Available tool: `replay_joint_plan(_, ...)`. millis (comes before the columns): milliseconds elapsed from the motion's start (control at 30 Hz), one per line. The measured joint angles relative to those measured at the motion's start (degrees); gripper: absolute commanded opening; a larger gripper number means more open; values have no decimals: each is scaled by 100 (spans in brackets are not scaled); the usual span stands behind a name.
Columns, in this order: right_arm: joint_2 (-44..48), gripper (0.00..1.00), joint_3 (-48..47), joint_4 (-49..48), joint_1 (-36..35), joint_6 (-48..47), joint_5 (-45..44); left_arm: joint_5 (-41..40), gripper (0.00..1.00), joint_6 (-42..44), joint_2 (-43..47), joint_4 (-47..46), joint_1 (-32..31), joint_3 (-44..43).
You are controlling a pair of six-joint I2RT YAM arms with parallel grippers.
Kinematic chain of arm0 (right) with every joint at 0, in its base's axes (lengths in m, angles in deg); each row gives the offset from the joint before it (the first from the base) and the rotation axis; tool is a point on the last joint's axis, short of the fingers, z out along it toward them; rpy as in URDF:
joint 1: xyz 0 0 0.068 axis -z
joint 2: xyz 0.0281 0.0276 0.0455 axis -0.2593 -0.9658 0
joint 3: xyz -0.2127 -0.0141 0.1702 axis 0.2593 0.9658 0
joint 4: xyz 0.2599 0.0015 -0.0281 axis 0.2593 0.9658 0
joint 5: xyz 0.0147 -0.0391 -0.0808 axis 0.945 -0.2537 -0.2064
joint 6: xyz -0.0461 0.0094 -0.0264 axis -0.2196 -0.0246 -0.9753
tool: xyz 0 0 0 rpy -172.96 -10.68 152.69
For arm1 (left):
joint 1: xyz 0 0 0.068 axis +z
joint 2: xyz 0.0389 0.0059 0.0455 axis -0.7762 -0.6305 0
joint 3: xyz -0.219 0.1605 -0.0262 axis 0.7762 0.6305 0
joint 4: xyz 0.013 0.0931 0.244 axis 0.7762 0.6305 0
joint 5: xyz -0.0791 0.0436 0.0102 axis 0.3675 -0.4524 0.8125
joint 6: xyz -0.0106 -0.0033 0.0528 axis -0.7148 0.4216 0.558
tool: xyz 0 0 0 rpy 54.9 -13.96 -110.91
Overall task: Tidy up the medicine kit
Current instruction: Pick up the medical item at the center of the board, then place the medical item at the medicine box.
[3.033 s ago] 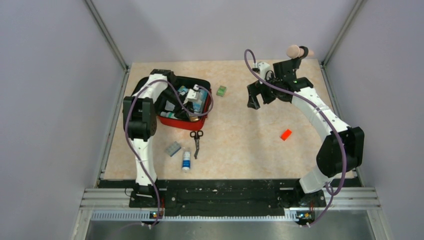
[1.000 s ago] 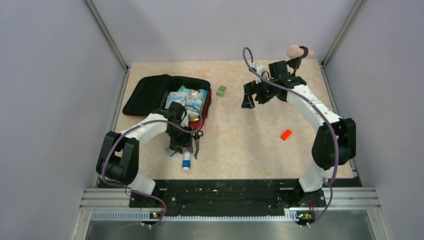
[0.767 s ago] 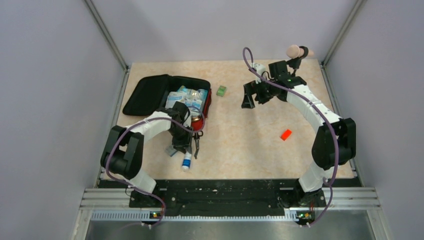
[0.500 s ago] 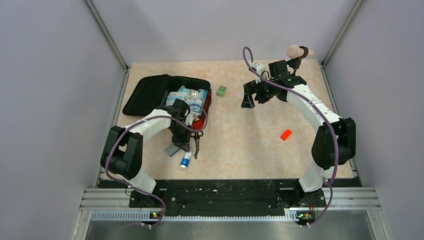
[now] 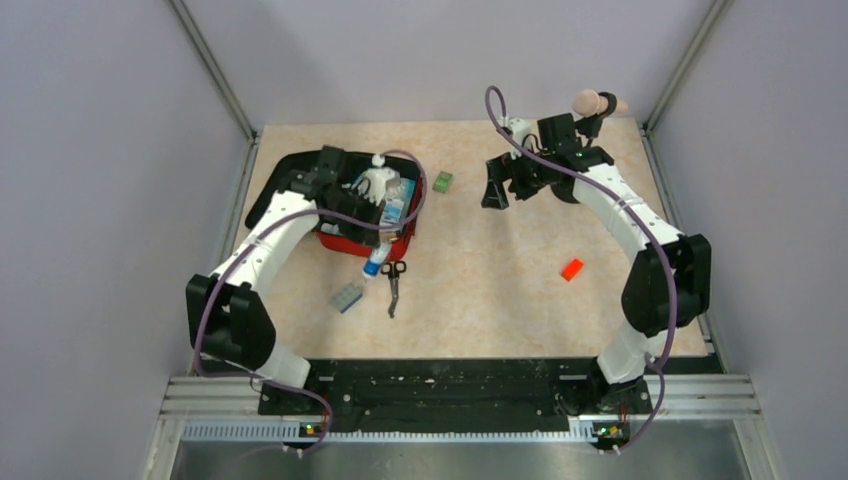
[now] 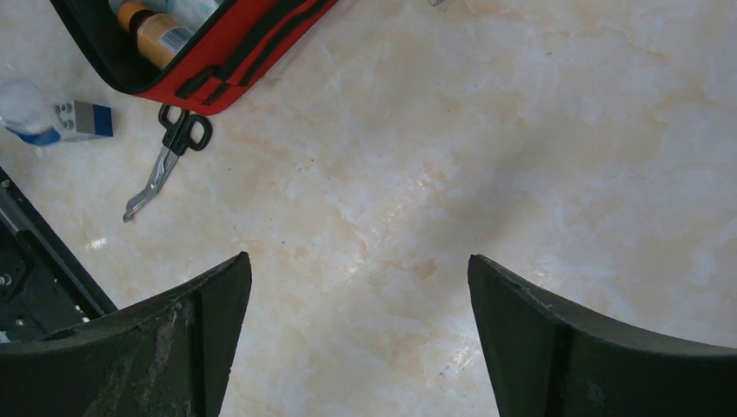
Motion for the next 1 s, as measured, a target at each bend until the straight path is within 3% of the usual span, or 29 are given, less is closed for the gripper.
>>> replay_joint_plan(200,-13,92,-7,17,0,-15,-15,424,0,476,-852,72,319,-2549)
replay_joint_plan(400,-68,92,-223,33,0,-17,4,315,0,-345,-2476,-310,835,-4784)
replay_joint_plan(633,-76,92,-297,15,0,-46,-2,-195,0,-1158,-3364,-494,975,-4616)
replay_joint_plan(1000,-122,92,-297,13,-2,-61,-15,229,0,-1961,-3451,-501,946,-4113)
